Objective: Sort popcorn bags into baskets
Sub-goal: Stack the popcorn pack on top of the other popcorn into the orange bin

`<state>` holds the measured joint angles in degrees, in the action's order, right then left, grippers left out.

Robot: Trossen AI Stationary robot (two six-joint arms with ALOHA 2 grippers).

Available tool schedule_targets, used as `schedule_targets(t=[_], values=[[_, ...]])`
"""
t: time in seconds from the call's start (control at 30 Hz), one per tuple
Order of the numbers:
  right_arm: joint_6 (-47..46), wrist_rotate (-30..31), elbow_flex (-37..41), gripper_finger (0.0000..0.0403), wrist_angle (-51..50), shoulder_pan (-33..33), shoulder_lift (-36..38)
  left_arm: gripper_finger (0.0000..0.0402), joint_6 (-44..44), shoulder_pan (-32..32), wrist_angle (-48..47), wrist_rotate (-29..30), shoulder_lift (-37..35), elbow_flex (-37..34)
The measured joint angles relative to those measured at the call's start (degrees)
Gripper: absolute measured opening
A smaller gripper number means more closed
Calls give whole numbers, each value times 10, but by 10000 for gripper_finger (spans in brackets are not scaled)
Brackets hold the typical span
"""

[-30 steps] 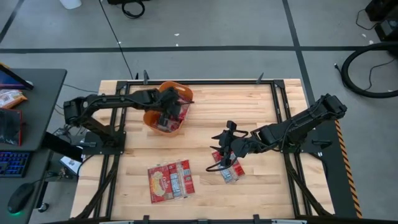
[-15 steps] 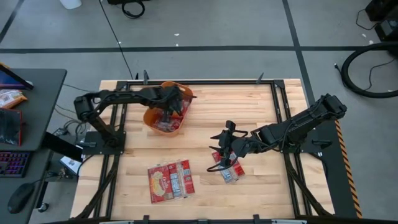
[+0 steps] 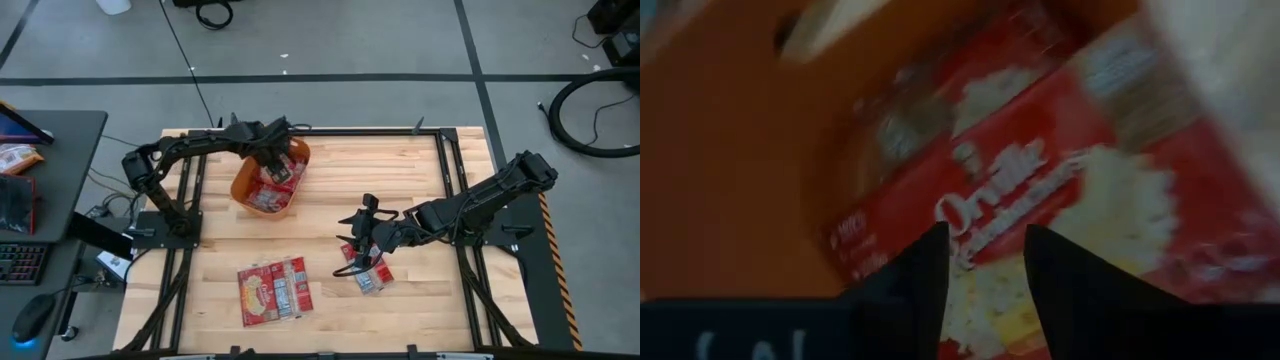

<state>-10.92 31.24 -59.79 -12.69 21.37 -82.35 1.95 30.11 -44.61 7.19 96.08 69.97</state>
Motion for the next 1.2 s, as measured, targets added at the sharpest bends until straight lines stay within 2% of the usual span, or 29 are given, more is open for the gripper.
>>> schedule_targets(t=[0.13, 0.2, 0.3, 0.4, 0.47, 0.53, 0.7, 0.83, 0.97, 1.2], values=[[-13, -5, 0, 178, -6, 0, 0, 137, -42, -25, -12, -11, -1, 32], [-20, -9, 0, 178, -12, 0, 0, 137, -69, -44, -13, -39, -1, 34], [-26, -9, 6, 178, -10, 0, 0, 137, -118, -80, -40, -121, -1, 34], [-25, -9, 19, 178, -11, 0, 0, 137, -164, -131, -74, -237, -1, 34], [-24, -9, 28, 178, -11, 0, 0, 137, -177, -172, -75, -272, -2, 34], [-22, -8, 38, 178, -11, -4, 0, 137, -188, -215, -69, -254, -2, 34], [-6, -9, 45, 178, -8, -16, 0, 137, -196, -313, -61, -96, -2, 34], [27, -9, 45, 178, -7, -17, 0, 137, -184, -381, -42, -38, -2, 34], [44, -9, 45, 178, -10, -17, 0, 137, -149, -435, -39, -50, 1, 33], [24, -51, 45, 178, -16, -15, 0, 137, 49, -527, -8, -69, 15, -1]])
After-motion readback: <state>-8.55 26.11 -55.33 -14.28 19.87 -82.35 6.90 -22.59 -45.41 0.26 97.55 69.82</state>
